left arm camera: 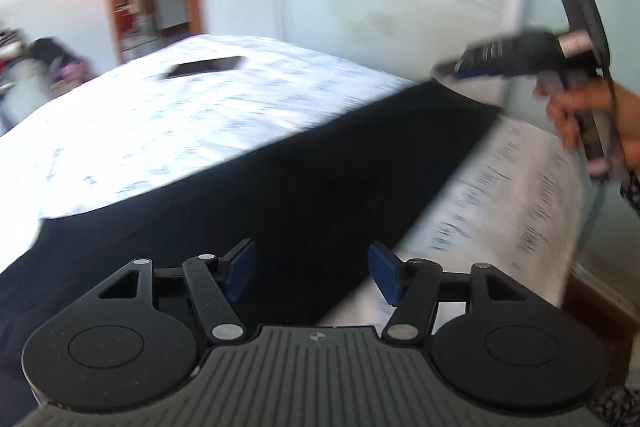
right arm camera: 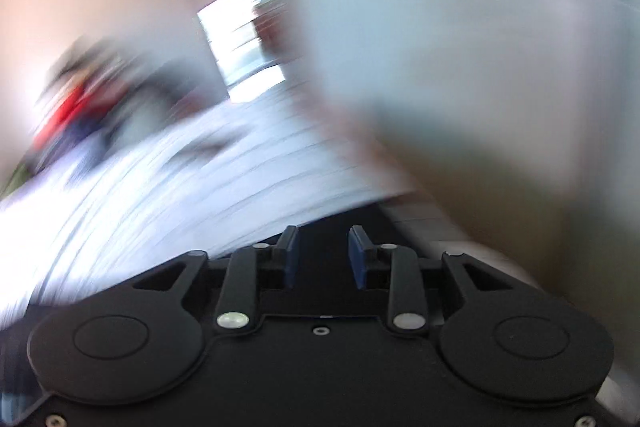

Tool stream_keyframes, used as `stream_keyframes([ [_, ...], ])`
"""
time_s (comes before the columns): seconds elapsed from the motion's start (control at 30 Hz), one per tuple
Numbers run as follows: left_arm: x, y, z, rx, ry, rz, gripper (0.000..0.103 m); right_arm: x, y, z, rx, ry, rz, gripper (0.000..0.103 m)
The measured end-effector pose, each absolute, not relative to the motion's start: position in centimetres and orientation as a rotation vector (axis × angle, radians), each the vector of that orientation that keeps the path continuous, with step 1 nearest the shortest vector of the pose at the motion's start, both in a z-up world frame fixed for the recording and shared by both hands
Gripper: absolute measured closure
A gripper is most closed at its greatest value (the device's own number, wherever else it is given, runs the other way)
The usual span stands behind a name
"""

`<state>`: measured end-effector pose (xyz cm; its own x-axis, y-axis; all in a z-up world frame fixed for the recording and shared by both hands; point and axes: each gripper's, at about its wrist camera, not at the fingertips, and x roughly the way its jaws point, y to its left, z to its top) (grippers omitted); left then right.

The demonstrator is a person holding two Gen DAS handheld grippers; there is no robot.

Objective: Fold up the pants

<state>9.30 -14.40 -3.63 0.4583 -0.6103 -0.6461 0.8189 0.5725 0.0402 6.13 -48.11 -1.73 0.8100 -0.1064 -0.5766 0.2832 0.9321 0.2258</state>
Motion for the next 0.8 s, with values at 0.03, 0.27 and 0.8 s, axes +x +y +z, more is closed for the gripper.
stream_keyframes([
  [0.03,9.8,-14.0,-3.5,0.371,0.627,-0.854,0.037,8.4,-46.3,-2.1,0.246,0.637,-0.116,0.074],
  [0.27,14.1,-10.8,-4.9,0.394,0.726,-0.581,0.037,18.4,-39.1,-7.2,-0.098,0.854,0.214,0.071],
  [0.8,17.4,-18.0,-3.8,0.467,0.607,-0.818,0.026,15.9,-44.4,-4.3,-0.425,0.837,0.26,0.071],
])
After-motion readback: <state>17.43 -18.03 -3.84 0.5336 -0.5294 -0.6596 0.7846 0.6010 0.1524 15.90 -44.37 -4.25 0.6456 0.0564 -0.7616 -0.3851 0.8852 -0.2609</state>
